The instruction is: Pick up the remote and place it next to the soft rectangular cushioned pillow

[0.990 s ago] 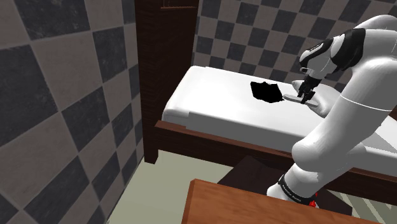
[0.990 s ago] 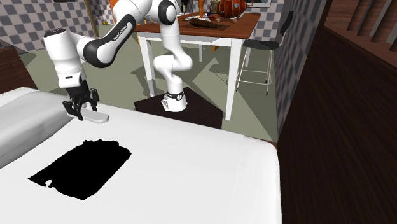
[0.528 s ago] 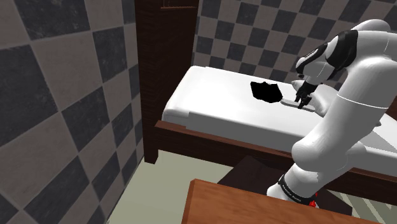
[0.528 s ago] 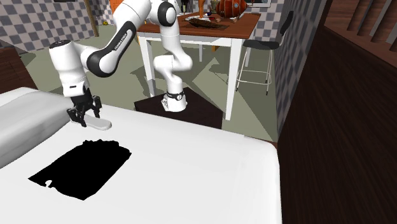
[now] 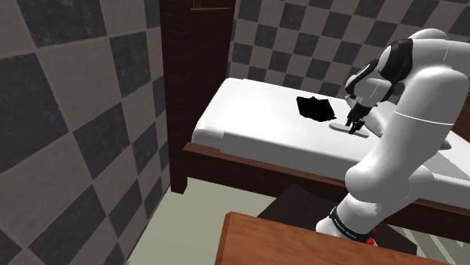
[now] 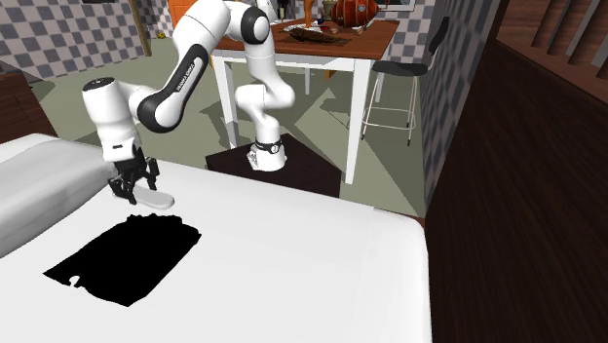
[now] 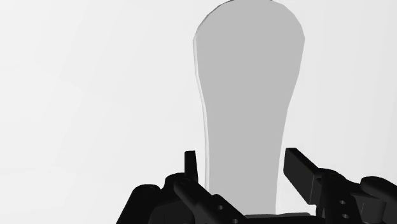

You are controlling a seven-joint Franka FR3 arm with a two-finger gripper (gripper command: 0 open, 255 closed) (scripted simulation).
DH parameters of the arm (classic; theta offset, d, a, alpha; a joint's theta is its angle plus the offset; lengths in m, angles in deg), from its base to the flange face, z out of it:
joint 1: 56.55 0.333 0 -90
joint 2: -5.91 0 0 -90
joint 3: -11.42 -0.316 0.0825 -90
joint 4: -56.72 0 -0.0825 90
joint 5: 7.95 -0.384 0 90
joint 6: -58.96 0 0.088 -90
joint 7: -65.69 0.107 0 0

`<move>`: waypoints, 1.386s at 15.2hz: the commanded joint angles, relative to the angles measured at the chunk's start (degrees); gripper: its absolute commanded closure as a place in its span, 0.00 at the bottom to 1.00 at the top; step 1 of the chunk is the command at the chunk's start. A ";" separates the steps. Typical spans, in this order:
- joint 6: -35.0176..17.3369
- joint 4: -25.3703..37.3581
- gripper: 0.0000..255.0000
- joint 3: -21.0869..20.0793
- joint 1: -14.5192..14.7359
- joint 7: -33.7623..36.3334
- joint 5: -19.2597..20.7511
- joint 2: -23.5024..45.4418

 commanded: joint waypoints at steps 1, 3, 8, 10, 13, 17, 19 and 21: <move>-0.25 0.01 1.00 -0.08 -0.08 -0.15 -0.24 0.26; -0.25 0.01 1.00 -0.08 -0.08 -0.15 -0.24 0.26; -0.24 0.01 0.00 -0.08 -0.08 -0.14 -0.24 0.26; -0.24 0.01 0.00 -0.08 -0.08 -0.14 -0.24 0.26; 1.36 0.63 0.00 0.34 0.32 0.65 0.93 -1.04; 6.01 2.80 0.00 1.16 1.21 2.62 3.84 -4.35; 6.01 2.80 0.00 1.16 1.20 2.63 3.85 -4.35; 6.01 2.80 0.00 1.16 1.20 2.62 3.85 -4.35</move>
